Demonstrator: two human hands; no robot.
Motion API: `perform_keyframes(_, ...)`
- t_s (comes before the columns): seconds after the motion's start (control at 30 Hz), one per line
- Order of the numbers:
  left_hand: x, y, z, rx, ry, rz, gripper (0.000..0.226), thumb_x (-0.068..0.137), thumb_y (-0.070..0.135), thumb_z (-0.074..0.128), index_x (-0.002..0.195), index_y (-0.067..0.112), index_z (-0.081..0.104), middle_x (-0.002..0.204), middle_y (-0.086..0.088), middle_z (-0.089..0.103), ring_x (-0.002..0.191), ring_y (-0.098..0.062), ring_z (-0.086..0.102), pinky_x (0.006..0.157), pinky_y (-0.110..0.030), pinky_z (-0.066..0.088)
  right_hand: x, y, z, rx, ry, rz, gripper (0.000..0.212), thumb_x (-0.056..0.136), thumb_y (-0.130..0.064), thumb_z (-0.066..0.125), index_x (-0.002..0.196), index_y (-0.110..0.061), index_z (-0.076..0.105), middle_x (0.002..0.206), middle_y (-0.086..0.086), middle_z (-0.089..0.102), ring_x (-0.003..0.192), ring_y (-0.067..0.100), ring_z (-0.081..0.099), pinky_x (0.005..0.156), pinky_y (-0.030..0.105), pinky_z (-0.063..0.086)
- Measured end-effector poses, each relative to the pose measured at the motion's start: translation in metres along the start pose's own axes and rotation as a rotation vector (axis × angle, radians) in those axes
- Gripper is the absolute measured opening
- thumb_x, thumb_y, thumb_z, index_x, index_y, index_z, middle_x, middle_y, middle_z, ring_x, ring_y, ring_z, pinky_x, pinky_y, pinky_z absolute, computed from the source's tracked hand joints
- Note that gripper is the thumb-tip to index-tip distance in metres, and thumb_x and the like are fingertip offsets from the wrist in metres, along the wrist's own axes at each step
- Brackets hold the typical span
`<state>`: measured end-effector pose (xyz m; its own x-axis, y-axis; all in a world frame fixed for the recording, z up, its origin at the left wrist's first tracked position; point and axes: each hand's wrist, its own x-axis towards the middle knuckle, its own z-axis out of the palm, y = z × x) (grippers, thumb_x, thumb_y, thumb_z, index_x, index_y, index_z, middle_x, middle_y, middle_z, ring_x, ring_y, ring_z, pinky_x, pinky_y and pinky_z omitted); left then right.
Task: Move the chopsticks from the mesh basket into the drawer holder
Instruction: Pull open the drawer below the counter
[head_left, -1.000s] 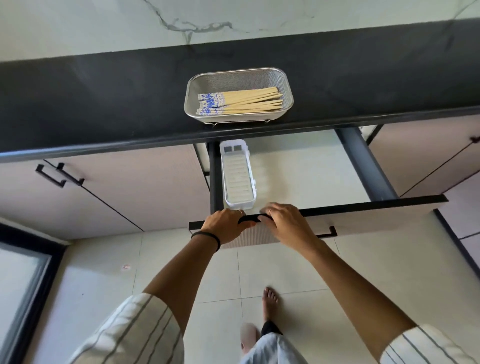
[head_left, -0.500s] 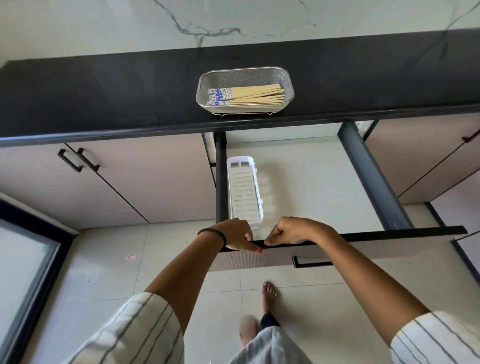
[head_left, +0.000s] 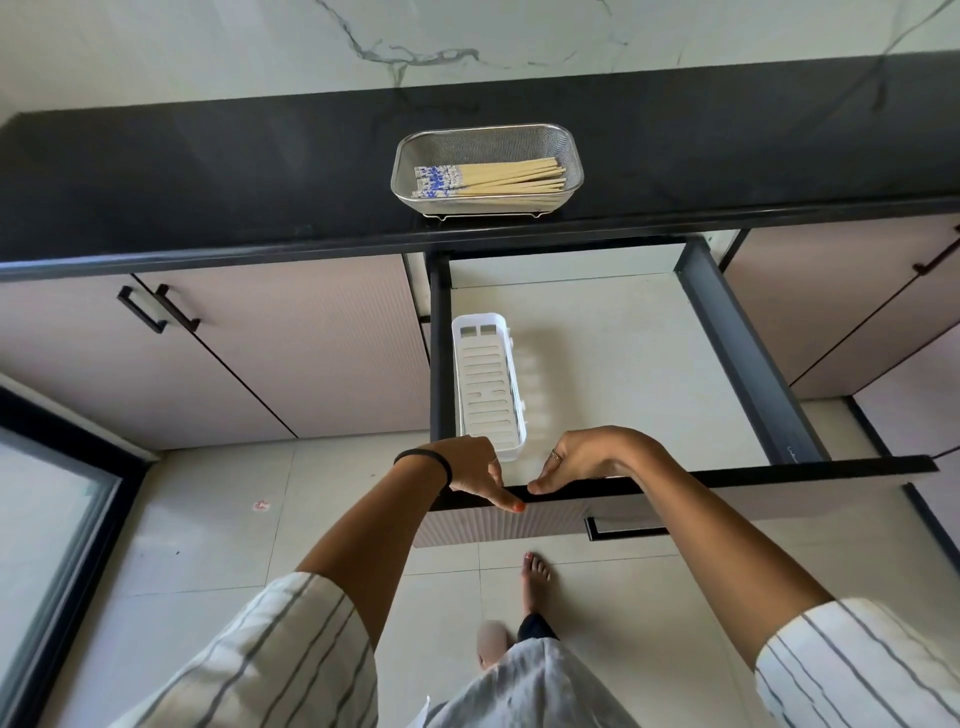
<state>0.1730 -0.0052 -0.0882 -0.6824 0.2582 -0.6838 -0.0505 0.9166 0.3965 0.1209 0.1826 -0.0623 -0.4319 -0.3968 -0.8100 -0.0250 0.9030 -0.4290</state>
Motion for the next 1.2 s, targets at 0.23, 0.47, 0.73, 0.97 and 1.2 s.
perform_keyframes(0.23,-0.003,-0.002,-0.006,-0.25,-0.027,-0.077,0.066,0.076,0.074,0.052,0.101,0.015,0.069,0.095,0.002,0.07,0.08,-0.009,0.065,0.066,-0.015,0.051,0.009,-0.005,-0.003,0.103,-0.051,0.07,0.037,0.082,-0.048,0.066,0.104,-0.018,0.068,0.088,-0.001,0.065,0.076,0.012,0.058,0.067,0.021,0.046)
perform_keyframes(0.47,-0.003,-0.012,-0.007,-0.096,0.346,-0.105,0.044,0.093,0.052,0.048,0.116,0.018,0.063,0.11,-0.004,0.069,0.098,-0.018,0.065,0.086,-0.032,0.053,0.03,-0.011,-0.001,0.279,0.204,0.09,0.061,0.094,-0.047,0.046,0.144,-0.017,0.03,0.132,0.011,0.054,0.105,0.025,0.064,0.082,0.035,0.055)
perform_keyframes(0.73,0.004,-0.038,-0.014,0.17,0.374,-0.076,0.067,0.096,0.045,0.045,0.151,0.019,0.019,0.16,0.001,0.008,0.147,-0.018,0.012,0.118,-0.042,0.017,0.06,-0.031,-0.007,0.378,0.273,0.044,0.061,0.093,-0.041,0.049,0.146,-0.019,0.027,0.144,0.002,0.045,0.124,0.022,0.049,0.093,0.037,0.052)
perform_keyframes(0.97,0.015,-0.054,-0.025,0.184,0.299,-0.127,0.069,0.096,0.047,0.042,0.152,0.021,0.011,0.161,0.002,0.002,0.148,-0.016,0.005,0.119,-0.041,0.009,0.076,-0.036,-0.019,0.309,0.232,0.071,0.055,0.088,-0.045,0.052,0.133,-0.015,0.041,0.117,0.002,0.059,0.101,0.019,0.058,0.088,0.035,0.052)
perform_keyframes(1.2,0.029,-0.061,-0.065,0.177,0.426,-0.101,0.069,0.096,0.047,0.043,0.152,0.021,0.012,0.16,0.002,0.004,0.147,-0.017,0.007,0.119,-0.043,0.011,0.082,-0.045,-0.05,0.2,0.124,0.066,0.06,0.088,-0.052,0.051,0.138,-0.021,0.037,0.118,0.0,0.057,0.096,0.016,0.056,0.077,0.028,0.047)
